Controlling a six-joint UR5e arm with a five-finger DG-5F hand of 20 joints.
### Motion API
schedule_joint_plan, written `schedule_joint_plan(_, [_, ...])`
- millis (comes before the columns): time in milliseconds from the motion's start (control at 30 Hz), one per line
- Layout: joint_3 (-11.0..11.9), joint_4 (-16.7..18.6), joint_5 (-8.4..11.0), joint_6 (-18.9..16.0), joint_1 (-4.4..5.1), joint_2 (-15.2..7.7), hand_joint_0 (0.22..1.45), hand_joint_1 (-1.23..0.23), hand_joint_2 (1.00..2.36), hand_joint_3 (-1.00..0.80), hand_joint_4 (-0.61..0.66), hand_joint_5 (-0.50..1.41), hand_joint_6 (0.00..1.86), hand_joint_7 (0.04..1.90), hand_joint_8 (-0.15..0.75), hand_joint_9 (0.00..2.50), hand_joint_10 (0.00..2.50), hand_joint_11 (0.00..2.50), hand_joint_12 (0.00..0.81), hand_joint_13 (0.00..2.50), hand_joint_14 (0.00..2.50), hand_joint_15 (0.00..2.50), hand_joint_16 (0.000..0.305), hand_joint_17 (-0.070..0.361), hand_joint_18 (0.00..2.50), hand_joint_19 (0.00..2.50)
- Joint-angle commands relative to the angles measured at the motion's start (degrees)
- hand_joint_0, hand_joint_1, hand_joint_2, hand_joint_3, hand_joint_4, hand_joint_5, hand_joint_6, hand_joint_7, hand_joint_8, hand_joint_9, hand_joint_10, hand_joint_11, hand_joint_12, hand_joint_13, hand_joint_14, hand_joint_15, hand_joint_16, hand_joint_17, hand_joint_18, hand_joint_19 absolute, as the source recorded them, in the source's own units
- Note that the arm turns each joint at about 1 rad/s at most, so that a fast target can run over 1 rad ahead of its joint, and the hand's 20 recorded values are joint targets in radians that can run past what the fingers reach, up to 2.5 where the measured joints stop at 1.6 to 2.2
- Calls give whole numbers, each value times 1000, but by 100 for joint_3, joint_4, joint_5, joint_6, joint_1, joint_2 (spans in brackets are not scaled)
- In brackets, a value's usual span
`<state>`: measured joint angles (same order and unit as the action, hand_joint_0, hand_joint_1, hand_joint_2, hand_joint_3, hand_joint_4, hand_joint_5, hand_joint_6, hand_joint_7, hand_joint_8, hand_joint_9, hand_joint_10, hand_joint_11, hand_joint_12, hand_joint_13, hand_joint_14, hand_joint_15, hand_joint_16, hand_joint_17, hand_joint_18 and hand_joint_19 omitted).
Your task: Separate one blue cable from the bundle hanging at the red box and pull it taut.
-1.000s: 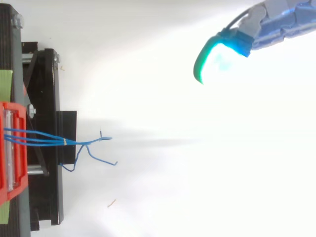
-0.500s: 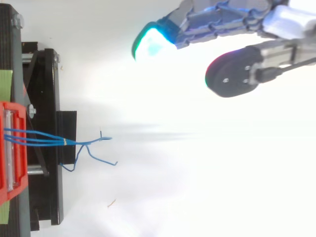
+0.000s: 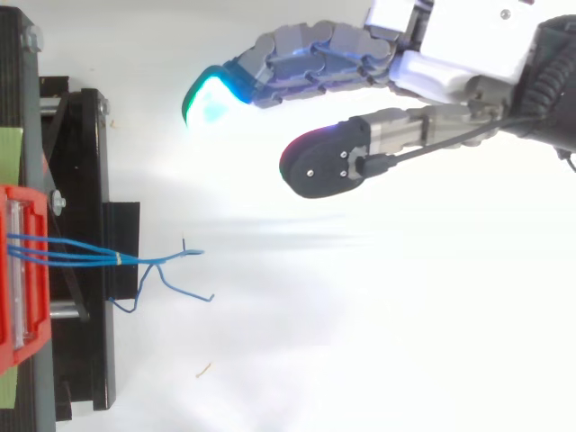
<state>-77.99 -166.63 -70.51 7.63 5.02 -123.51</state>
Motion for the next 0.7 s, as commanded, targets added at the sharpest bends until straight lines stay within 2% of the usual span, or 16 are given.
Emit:
schedule_joint_plan(0, [74,202,37,-24,8,-191,469,-565,1000,-500,182,-239,501,728,239,370,1,0,343,361,3,87,53,120,228,0])
schedule_joint_plan(167, [469,184,2,-112,-1,-454,469,-563,1000,-500,184,-239,501,727,241,372,0,10,342,362,2,87,53,120,234,0])
schedule_joint_plan(567, [522,342,-42,-42,16,-498,470,-562,1000,-500,187,-238,501,724,245,383,0,13,343,366,2,88,53,119,243,0])
schedule_joint_plan(633, [531,430,-69,-24,16,-595,470,-562,1000,-500,189,-237,501,726,245,384,0,13,343,367,3,88,53,119,244,0])
schedule_joint_plan(667, [610,544,-139,-51,-10,-674,470,-562,1000,-500,189,-237,502,725,246,385,0,13,343,368,1,89,53,119,244,0])
